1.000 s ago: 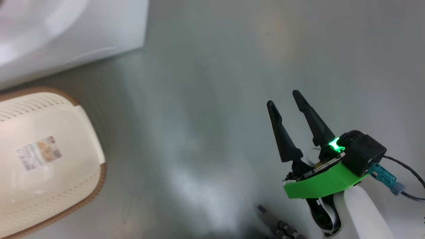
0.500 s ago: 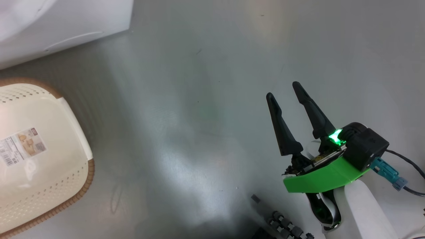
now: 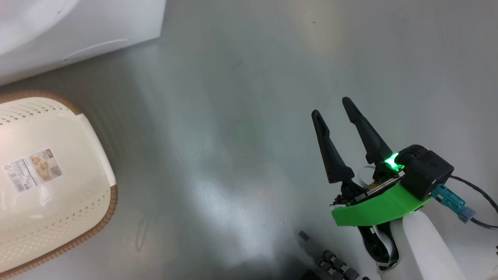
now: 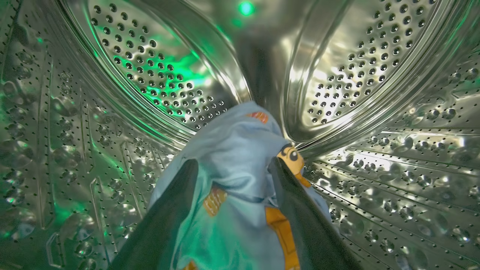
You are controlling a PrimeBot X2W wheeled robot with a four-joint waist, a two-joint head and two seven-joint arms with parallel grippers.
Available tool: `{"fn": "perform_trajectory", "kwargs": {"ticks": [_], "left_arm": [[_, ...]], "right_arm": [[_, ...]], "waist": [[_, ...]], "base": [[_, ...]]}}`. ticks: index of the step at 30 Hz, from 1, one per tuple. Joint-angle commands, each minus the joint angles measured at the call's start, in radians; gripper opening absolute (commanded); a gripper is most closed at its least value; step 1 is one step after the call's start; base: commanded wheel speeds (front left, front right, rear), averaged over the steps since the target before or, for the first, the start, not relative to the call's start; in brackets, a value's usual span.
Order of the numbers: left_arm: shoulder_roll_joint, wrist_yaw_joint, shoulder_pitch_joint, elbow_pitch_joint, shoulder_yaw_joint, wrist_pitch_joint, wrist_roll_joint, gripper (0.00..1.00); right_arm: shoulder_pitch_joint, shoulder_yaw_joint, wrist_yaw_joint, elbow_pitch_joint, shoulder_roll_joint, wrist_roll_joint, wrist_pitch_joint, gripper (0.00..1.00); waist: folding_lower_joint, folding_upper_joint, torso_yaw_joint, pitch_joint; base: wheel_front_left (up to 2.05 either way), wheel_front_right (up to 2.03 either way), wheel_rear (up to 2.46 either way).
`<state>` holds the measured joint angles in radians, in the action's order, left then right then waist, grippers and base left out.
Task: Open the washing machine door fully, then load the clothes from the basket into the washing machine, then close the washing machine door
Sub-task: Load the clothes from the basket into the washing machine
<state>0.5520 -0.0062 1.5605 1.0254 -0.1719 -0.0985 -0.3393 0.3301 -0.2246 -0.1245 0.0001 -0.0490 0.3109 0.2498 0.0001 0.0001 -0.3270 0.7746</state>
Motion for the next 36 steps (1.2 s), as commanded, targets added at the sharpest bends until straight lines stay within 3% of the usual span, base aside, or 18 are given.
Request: {"fn": "perform_trajectory", "kwargs": {"ticks": [1,11,18,30,36], "left_arm": [[0.041,-0.008,-0.007,-0.016,0.004,-0.001,-0.006,1.00],[0.012,-0.019,-0.121,0.003,0.017,-0.105,-0.044,1.00],[-0.028,-0.020,-0.331,-0.089,0.059,-0.159,-0.090,1.00],[-0.174,0.077,-0.901,-0.655,0.133,-0.163,-0.037,1.00],[-0.241,0.126,-1.111,-0.842,0.140,-0.163,-0.014,1.00]], "right_arm": [[-0.014,-0.022,-0.006,-0.017,-0.001,0.001,0.012,1.00],[-0.033,0.010,-0.006,-0.009,-0.001,-0.010,0.012,1.00],[-0.081,0.050,-0.006,-0.003,-0.001,-0.042,0.012,1.00],[-0.150,0.099,-0.006,0.011,-0.001,-0.094,0.012,1.00],[-0.171,0.107,-0.006,0.011,-0.001,-0.107,-0.002,1.00]], "waist": [[-0.0001,-0.0001,0.000,-0.003],[-0.0001,-0.0001,0.030,-0.085],[-0.0001,-0.0001,0.092,-0.188],[-0.0001,-0.0001,0.204,-0.335],[-0.0001,-0.0001,0.238,-0.382]], "base": [[0.00,0.00,0.00],[0.00,0.00,0.00],[0.00,0.00,0.00],[0.00,0.00,0.00],[0.00,0.00,0.00]]}}
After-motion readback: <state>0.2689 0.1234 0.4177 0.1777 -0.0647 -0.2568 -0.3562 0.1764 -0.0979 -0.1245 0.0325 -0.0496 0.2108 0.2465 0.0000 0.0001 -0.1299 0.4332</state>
